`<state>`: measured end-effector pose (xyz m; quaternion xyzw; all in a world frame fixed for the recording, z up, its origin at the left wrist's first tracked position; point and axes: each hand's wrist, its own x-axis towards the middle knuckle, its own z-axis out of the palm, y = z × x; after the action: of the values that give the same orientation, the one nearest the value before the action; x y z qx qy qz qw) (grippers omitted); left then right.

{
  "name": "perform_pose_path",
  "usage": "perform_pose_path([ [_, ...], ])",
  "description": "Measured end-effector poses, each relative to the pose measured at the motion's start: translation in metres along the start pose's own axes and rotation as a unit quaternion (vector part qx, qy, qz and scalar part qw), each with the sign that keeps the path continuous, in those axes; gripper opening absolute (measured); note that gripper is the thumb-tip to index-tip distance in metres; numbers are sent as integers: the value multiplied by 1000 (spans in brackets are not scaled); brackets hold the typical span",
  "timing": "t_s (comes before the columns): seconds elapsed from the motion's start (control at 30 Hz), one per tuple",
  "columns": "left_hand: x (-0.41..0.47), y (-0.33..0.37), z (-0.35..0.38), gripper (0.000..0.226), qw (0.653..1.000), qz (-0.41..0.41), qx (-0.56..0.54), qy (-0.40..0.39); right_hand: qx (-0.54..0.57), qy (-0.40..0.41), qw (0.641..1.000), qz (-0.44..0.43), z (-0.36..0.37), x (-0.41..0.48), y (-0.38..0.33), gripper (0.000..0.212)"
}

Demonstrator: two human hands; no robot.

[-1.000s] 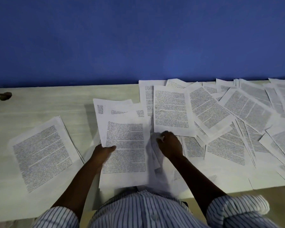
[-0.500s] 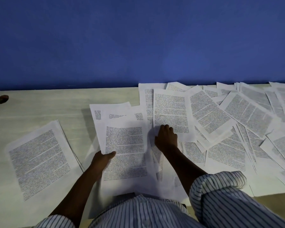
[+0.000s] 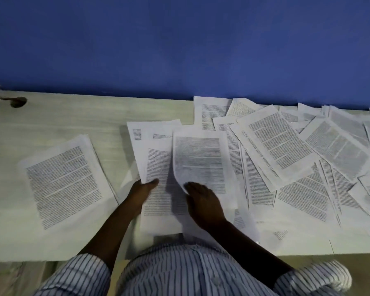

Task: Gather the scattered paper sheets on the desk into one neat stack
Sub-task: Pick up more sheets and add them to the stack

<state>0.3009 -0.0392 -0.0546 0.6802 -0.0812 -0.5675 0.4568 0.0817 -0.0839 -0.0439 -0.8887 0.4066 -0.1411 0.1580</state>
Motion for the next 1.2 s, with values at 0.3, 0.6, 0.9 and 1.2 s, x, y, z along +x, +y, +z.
perform_pose_path([
  [0.3, -38, -11, 5, 36, 997, 46, 57, 38, 174, -138, 974, -42, -7, -29, -26, 44],
  [0.6, -50, 8, -39, 45, 995, 77, 45, -42, 398, -40, 831, 386, -60, -11, 22, 80],
  [0.9, -75, 16, -12, 36, 991, 76, 66, -84, 560, -104, 765, 302, -60, 7, -9, 29],
  [1.2, -97, 44, 2, 38, 986, 107, -68, -108, 580, -175, 755, 251, -91, 22, 21, 36],
])
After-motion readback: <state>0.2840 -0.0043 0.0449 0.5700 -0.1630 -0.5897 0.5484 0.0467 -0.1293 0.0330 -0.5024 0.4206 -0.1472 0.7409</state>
